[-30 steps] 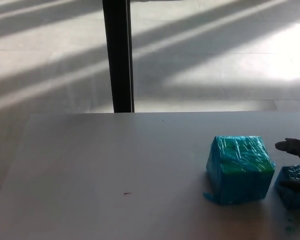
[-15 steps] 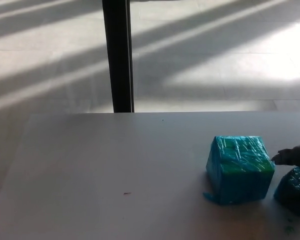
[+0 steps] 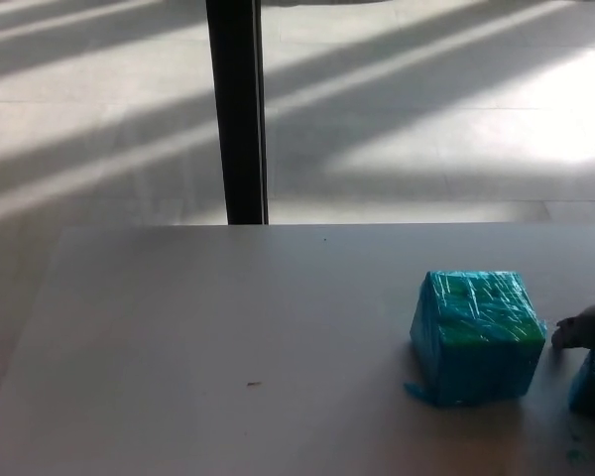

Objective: The robot uses its right hand to pick up the small cube kept on the middle on the desk and place it on the bigger cube kept next to it

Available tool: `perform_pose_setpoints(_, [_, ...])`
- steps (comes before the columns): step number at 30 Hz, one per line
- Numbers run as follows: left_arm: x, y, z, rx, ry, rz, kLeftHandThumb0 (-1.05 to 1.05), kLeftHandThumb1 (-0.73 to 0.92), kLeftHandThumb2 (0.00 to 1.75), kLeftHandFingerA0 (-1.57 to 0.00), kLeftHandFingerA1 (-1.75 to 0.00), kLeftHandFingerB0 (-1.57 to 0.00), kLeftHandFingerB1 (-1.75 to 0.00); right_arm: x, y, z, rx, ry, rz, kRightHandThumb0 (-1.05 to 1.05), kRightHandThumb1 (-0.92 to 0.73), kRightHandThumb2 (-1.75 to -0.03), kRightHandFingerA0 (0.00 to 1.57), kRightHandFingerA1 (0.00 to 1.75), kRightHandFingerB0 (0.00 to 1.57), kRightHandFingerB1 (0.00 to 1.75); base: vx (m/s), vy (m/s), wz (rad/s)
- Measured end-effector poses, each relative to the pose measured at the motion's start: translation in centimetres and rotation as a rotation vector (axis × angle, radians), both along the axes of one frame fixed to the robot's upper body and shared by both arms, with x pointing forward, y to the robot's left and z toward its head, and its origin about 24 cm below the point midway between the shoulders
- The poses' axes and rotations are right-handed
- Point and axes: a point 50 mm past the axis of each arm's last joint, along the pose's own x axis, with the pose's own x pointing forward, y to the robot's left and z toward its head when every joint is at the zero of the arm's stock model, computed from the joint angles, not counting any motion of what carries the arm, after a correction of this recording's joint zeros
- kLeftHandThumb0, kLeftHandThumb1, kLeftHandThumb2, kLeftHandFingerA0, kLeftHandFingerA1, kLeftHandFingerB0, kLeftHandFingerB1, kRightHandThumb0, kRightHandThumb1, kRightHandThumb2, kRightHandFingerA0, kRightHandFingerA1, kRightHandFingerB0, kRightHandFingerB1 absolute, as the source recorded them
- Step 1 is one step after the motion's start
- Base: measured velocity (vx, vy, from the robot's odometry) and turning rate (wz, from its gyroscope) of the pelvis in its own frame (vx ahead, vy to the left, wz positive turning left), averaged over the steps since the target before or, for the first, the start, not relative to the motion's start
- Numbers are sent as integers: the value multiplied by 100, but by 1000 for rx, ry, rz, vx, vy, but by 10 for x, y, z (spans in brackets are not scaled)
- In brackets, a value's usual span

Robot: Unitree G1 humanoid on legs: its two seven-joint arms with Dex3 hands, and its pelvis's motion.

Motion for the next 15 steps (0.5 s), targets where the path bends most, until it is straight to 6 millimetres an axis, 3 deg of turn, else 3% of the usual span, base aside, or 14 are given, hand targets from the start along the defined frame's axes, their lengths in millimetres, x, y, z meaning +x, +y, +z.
perform_pose_setpoints(2, [0,0,0,0,0,0,-85,79,65,-42,-39,-31,-31,-1,-2,0,-23,-29,2,-33,-75,-64,61,157,16,31,0,0,0])
perform_pose_setpoints(3, [0,0,0,0,0,0,-85,79,64,-42,-38,-30,-30,-2,-3,-1,-34,-42,4,-33,-79,-67,64,149,50,44,0,0,0])
perform_pose_setpoints(4, [0,0,0,0,0,0,-85,79,65,-42,-39,-30,-31,-2,-4,-1,-46,-59,6,-36,-78,-67,69,153,61,52,0,0,0])
perform_pose_setpoints(6, [0,0,0,0,0,0,-85,79,66,-42,-38,-29,-30,-2,-6,-1,-63,-87,10,-36,-75,-66,76,154,63,52,0,0,0])
perform_pose_setpoints(7, [0,0,0,0,0,0,-84,79,65,-43,-38,-32,-31,-3,-7,-1,-68,-98,12,-35,-66,-62,83,167,75,68,0,0,0])
perform_pose_setpoints(8, [0,0,0,0,-1,0,-84,79,65,-43,-38,-32,-31,-3,-8,-1,-70,-111,14,-35,-66,-62,83,167,75,68,0,0,0])
perform_pose_setpoints(9, [0,0,0,-1,-1,0,-85,81,66,-44,-38,-32,-31,-3,-8,-1,-72,-129,18,-34,-72,-62,83,173,73,101,0,0,0])
perform_pose_setpoints(10, [0,0,0,-1,-1,0,-85,81,66,-44,-38,-32,-31,-3,-8,-1,-72,-143,22,-34,-72,-62,83,173,73,101,0,0,0])
perform_pose_setpoints(11, [0,0,0,-1,-1,0,-84,62,100,-34,-50,-26,-45,-3,-8,-1,-72,-154,25,-37,-79,-66,86,173,77,114,0,0,0])
perform_pose_setpoints(12, [0,-1,0,-2,-1,0,-83,62,99,-34,-49,-26,-45,-3,-8,-1,-72,-167,28,-34,-80,-67,86,175,77,104,0,0,0])
perform_pose_setpoints(13, [0,-1,0,-2,-1,0,-86,79,65,-40,-36,-31,-31,-2,-8,-1,-71,-174,30,-34,-79,-64,85,174,79,94,0,0,0])
perform_pose_setpoints(15, [1,-1,0,-2,-2,0,-86,80,65,-43,-39,-31,-31,-3,-8,-2,-67,-205,42,-33,-77,-67,85,169,82,63,0,0,0])
